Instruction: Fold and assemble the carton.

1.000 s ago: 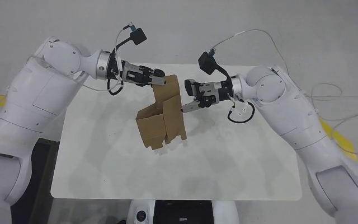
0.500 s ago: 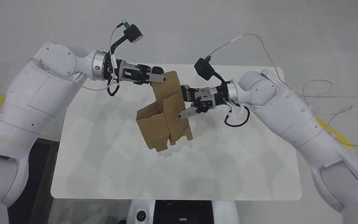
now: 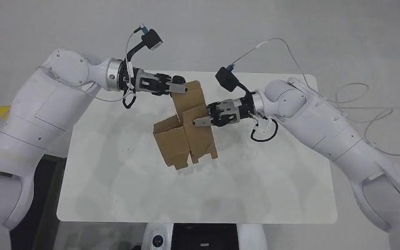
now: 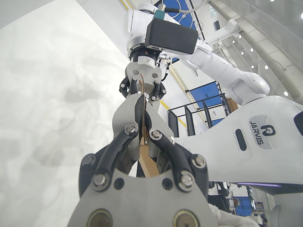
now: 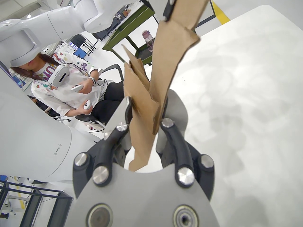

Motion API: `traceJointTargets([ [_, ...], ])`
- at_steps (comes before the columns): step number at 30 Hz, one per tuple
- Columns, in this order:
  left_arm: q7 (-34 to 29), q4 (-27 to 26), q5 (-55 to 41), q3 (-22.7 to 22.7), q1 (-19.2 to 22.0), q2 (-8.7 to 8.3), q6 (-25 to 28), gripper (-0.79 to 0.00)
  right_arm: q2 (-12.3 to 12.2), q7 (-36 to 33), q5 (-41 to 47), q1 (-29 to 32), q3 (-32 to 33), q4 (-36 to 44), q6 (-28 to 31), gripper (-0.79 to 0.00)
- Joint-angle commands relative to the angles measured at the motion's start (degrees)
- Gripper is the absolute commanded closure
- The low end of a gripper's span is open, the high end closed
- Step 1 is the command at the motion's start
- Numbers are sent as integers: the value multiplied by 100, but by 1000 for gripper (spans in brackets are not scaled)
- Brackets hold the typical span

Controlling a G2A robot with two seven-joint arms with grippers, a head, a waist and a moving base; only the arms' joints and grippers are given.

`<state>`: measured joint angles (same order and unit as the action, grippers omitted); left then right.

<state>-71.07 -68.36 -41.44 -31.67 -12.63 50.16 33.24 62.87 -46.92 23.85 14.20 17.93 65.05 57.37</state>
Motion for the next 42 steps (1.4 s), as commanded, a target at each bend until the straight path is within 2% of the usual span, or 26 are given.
traceJointTargets([
  [1,-17,-7,22,10,6,-1,-17,0,-9,47,47,-64,-108,-32,47,0],
  [5,-30,-16,41,26,18,-1,-30,0,-31,63,175,-174,-248,-76,63,0],
  [6,-30,-42,42,31,19,-2,-30,-219,-38,63,200,-195,-273,-81,63,0],
  [7,-26,-59,34,28,22,-5,-27,-677,-44,63,229,-211,-298,-88,63,0],
  [8,-29,-84,-2,18,24,-9,-29,-785,-51,63,253,-228,-320,-96,63,0],
  [16,52,-256,-328,-368,8,-134,52,-785,-95,45,564,-318,-502,-261,45,0],
  [19,256,-145,-140,-497,-94,-204,256,-785,-106,-32,903,-336,-517,-393,-32,0],
  [24,187,199,-334,-562,-400,-264,186,-785,-196,-165,1501,-226,-384,-765,-166,0],
  [30,573,510,356,-431,-618,-217,570,-785,-337,-459,2017,-46,-107,-914,-460,0],
  [37,767,350,666,-204,-838,-116,765,-785,-402,-627,2272,217,244,-866,-658,0],
  [42,735,125,614,-133,-992,-96,733,-785,-389,-240,2123,430,469,-861,-790,0],
])
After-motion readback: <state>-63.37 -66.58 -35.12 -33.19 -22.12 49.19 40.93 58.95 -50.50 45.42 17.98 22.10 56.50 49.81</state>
